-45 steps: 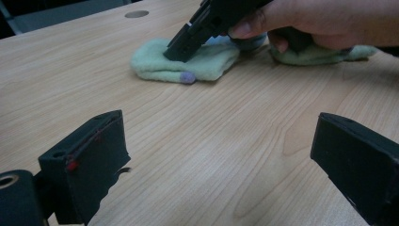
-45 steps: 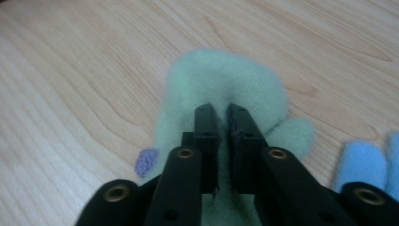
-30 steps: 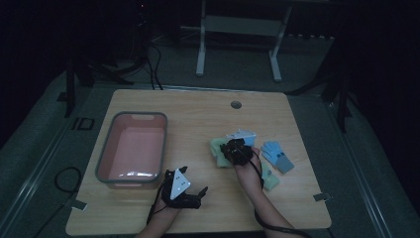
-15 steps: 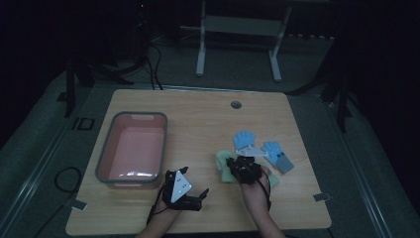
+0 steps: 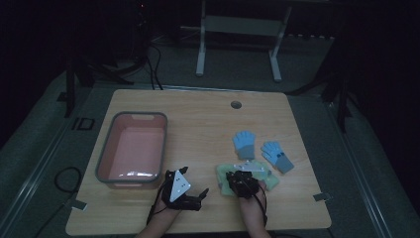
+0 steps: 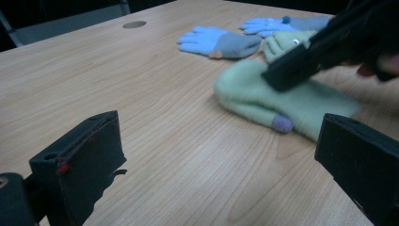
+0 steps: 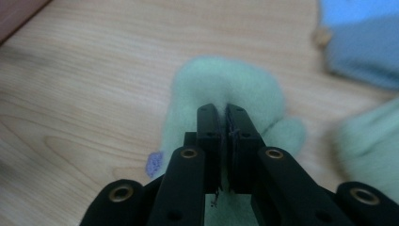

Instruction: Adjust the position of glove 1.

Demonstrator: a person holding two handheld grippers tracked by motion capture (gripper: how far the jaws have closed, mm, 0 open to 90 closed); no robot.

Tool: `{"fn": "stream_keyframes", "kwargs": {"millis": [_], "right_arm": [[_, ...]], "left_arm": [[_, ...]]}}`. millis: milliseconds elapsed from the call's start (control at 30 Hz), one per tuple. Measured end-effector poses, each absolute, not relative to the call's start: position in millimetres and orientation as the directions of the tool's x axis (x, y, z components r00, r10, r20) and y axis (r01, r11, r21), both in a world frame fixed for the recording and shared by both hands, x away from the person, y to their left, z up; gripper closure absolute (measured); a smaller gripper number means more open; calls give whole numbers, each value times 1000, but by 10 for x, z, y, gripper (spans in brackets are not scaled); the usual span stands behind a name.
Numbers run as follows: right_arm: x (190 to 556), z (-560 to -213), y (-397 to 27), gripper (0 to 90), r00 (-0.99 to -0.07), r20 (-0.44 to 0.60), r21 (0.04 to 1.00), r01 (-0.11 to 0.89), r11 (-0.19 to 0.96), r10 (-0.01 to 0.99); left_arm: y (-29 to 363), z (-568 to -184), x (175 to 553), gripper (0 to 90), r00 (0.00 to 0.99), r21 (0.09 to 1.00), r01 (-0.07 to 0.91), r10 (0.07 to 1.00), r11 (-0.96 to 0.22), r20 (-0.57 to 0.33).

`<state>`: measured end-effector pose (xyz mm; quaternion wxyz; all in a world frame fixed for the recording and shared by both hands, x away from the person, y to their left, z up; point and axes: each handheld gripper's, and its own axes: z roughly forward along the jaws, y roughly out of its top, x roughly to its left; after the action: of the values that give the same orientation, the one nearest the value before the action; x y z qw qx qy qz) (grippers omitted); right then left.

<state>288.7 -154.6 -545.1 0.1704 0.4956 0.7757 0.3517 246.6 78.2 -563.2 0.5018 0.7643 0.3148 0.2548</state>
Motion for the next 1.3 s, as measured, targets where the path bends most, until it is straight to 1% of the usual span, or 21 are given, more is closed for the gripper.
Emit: {"fn": "stream_keyframes", "kwargs": {"millis": [200, 300, 333, 400, 533, 633, 733, 867, 967, 1033, 1133, 1233, 1267, 1300], "right_arm": [[2888, -5526, -1535, 782, -443, 93, 731, 639, 241, 892], [2906, -5510, -1539, 670, -460, 112, 731, 639, 241, 881], [2902, -5490, -1537, 616, -468, 109, 737, 630, 244, 877], [2890, -5444, -1529, 600, -489, 64, 745, 603, 285, 870], [2927, -5333, -1609, 591, -546, 58, 767, 560, 313, 836], [2988, -5260, -1739, 590, -566, 47, 779, 537, 325, 823], [3064, -5209, -1890, 597, -593, 18, 776, 516, 363, 805], [3162, -5154, -2135, 609, -640, 14, 771, 496, 399, 769], [3235, -5119, -2349, 624, -667, 30, 771, 490, 408, 744], [3253, -5114, -2397, 627, -675, 29, 770, 486, 414, 737], [3319, -5113, -2623, 638, -688, 14, 761, 478, 438, 726], [3332, -5129, -2702, 640, -700, 23, 755, 480, 446, 714], [3325, -5161, -2757, 640, -712, -17, 748, 457, 482, 702], [3320, -5185, -2792, 639, -725, -25, 741, 449, 499, 688]], "left_arm": [[782, -5632, 2464, 18, 676, 928, 224, 733, -298, 73], [778, -5632, 2462, 18, 677, 927, 221, 732, -302, 77], [778, -5632, 2462, 18, 677, 927, 221, 732, -302, 77], [780, -5632, 2464, 18, 677, 927, 223, 732, -300, 75], [779, -5633, 2463, 18, 677, 928, 222, 732, -300, 75], [778, -5633, 2461, 18, 679, 928, 221, 730, -301, 75], [778, -5633, 2462, 18, 680, 928, 221, 730, -301, 75], [781, -5633, 2466, 18, 680, 928, 225, 730, -297, 68], [783, -5633, 2469, 18, 679, 928, 228, 731, -295, 66], [782, -5633, 2469, 18, 679, 928, 229, 732, -295, 65], [784, -5632, 2471, 18, 677, 928, 232, 733, -293, 63], [784, -5632, 2472, 18, 677, 927, 232, 733, -293, 62], [786, -5632, 2474, 18, 675, 927, 236, 735, -291, 59], [786, -5632, 2475, 18, 674, 927, 237, 737, -289, 57]]}}
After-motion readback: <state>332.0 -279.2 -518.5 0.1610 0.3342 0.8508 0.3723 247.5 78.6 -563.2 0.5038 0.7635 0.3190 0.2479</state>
